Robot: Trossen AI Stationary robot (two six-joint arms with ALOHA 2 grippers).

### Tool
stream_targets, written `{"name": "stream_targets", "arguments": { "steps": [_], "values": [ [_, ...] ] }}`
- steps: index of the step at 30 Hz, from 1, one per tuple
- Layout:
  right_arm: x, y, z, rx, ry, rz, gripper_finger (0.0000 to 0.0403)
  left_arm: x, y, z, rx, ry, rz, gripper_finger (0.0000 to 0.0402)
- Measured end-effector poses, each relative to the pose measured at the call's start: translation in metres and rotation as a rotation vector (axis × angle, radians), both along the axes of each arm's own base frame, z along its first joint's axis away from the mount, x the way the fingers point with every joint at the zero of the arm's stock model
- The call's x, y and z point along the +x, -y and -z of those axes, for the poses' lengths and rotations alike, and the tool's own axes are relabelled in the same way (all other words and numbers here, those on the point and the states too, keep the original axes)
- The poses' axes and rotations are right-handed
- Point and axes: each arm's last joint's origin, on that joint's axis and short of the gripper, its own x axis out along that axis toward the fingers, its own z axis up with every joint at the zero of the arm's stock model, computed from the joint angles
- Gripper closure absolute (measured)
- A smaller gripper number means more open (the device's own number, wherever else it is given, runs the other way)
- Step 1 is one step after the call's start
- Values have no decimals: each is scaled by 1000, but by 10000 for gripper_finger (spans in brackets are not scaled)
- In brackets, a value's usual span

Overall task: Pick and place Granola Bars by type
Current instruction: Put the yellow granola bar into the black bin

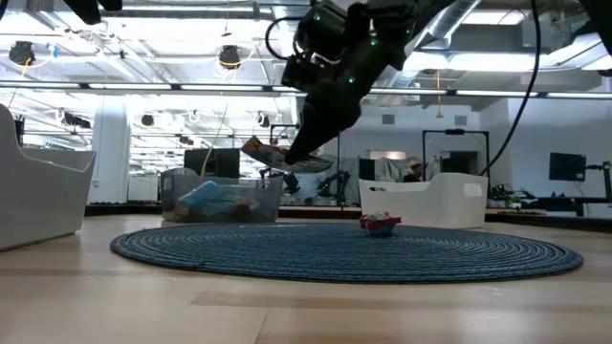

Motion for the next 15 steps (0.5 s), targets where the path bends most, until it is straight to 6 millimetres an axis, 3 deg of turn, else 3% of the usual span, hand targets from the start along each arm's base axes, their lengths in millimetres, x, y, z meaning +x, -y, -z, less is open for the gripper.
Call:
{"name": "stream_targets", "arguments": {
  "steps": [5, 15],
  "values": [
    [-1, 9, -1, 73, 17, -20, 328, 0, 0, 0, 2, 2, 1, 183],
    [1, 9, -4, 130, 46, 27, 205, 3, -4, 0, 15, 17, -16, 183]
  ]
}}
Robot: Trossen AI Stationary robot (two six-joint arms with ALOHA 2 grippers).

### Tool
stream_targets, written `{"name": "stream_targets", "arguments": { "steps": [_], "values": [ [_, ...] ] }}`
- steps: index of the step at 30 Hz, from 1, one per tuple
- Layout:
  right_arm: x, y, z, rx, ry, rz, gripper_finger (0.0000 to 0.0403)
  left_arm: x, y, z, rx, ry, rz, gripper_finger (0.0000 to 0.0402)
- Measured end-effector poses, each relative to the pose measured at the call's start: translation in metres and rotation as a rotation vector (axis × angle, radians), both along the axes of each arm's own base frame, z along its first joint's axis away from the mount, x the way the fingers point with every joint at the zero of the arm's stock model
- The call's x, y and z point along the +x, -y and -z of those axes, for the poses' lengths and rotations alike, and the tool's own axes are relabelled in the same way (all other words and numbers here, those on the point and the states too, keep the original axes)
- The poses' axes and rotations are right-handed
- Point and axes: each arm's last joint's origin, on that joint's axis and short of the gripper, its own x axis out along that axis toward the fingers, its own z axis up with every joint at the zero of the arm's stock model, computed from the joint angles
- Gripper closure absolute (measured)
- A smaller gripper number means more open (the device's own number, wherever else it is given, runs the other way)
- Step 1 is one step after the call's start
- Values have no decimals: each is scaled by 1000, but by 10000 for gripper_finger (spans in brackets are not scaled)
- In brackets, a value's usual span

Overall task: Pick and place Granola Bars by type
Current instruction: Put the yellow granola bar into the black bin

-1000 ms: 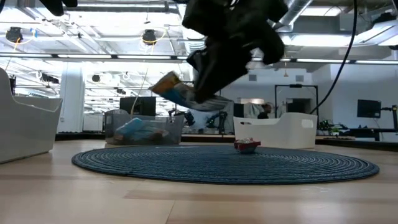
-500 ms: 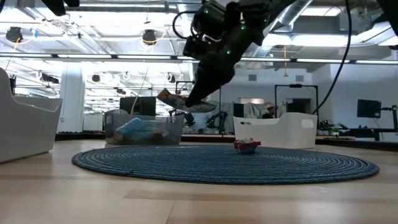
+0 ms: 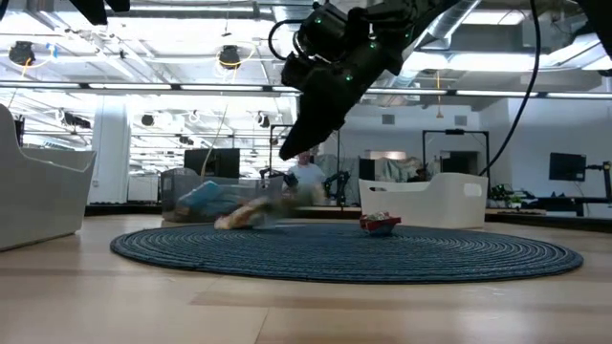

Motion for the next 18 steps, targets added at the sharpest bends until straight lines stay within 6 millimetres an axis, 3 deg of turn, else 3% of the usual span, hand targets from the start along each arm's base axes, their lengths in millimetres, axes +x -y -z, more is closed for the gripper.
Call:
{"name": "stream_targets", "arguments": {
  "steps": [7, 12, 18],
  "values": [
    [-23, -5, -37, 35, -6, -18, 175, 21, -29, 2, 13, -32, -29, 183],
    [-55, -13, -85, 47, 45, -49, 187, 52, -58, 11, 5, -95, 185, 183],
    [-108, -26, -138, 57, 96, -59, 201, 81, -104, 17, 8, -167, 428, 183]
  ]
}}
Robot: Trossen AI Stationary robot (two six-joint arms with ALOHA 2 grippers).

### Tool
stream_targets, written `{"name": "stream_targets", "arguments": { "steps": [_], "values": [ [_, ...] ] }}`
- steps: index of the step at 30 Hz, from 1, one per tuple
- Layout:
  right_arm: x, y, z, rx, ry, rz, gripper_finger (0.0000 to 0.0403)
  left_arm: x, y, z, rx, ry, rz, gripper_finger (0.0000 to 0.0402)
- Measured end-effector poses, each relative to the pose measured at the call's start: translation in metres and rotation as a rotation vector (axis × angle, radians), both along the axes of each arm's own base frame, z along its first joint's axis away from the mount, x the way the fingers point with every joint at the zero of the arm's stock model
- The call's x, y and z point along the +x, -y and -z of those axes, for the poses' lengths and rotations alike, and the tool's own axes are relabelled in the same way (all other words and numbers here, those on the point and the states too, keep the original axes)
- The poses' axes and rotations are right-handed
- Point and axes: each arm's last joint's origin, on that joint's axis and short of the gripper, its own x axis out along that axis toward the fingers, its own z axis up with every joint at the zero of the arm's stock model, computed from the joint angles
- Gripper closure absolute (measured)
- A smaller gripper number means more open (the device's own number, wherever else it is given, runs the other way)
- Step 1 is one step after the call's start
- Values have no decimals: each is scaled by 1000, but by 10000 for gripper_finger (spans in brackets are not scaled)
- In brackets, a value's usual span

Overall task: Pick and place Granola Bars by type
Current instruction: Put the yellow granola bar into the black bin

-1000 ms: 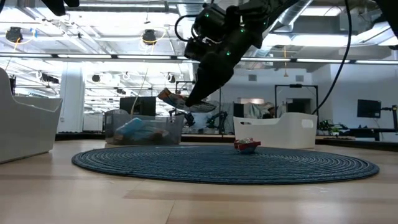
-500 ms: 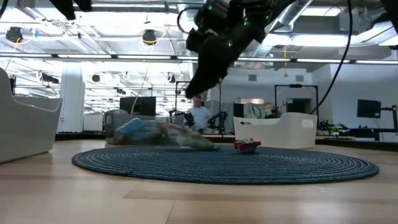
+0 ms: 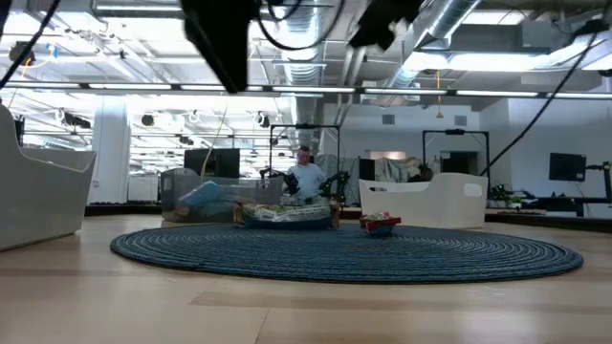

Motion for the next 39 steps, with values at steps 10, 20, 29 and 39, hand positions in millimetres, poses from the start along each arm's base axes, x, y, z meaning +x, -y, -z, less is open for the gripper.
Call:
{"name": "stream_targets", "arguments": {
  "steps": [10, 20, 29, 39],
  "values": [
    [-85, -40, -50, 97, 17, 46, 218, 28, -71, 1, -76, -36, 318, 183],
    [-145, -78, -78, 123, 161, 142, 234, 37, -111, 7, -163, 24, 458, 183],
    [-165, -105, -80, 89, 218, 169, 239, 26, -117, 67, -184, -16, 432, 183],
    [-163, -115, -76, 45, 221, 227, 239, 27, -118, 96, -141, 97, 426, 183]
  ]
}}
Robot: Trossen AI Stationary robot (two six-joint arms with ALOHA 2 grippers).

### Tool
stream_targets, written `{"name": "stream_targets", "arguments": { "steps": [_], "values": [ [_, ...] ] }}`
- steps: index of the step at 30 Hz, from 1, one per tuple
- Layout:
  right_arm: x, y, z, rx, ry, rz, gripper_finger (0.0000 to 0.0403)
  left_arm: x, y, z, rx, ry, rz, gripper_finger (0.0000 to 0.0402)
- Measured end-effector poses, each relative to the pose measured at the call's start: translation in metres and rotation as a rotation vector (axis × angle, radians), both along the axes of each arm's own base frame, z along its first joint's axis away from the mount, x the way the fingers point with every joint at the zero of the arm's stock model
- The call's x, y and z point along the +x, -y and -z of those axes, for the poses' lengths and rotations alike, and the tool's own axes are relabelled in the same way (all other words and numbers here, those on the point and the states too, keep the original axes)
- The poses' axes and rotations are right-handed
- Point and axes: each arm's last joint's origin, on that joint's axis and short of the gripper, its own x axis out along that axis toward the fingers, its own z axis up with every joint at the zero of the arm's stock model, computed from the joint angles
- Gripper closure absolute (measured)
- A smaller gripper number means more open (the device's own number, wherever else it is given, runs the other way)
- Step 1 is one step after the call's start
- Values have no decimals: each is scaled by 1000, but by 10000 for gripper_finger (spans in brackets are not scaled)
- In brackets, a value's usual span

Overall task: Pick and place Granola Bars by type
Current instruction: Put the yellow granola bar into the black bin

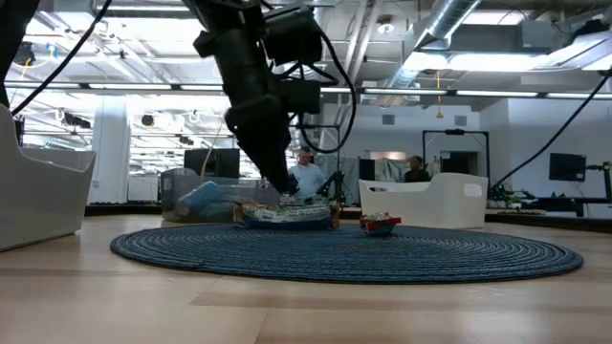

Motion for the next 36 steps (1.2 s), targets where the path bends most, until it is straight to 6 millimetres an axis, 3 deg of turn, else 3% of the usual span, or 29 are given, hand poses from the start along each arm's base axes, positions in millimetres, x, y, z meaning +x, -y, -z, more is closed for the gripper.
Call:
{"name": "stream_targets", "arguments": {
  "steps": [4, 14, 22, 27, 31, 36],
  "values": [
    [5, -2, 2, -10, -14, 5, 239, 1, -1, 9, 6, 77, 0, 183],
    [10, 0, 4, -14, -20, 32, 240, -1, -5, 11, -10, 62, 54, 183],
    [10, 0, 4, -7, -19, 37, 240, 2, -10, 37, -63, -12, 62, 183],
    [9, 0, 4, 1, -22, 42, 240, 3, -10, 39, -62, -13, 49, 185],
    [9, 0, 4, 0, -23, 42, 240, 2, -11, 40, -61, -20, 44, 207],
    [9, 0, 4, -4, -25, 45, 240, 2, -10, 40, -63, -24, 40, 263]
  ]
}}
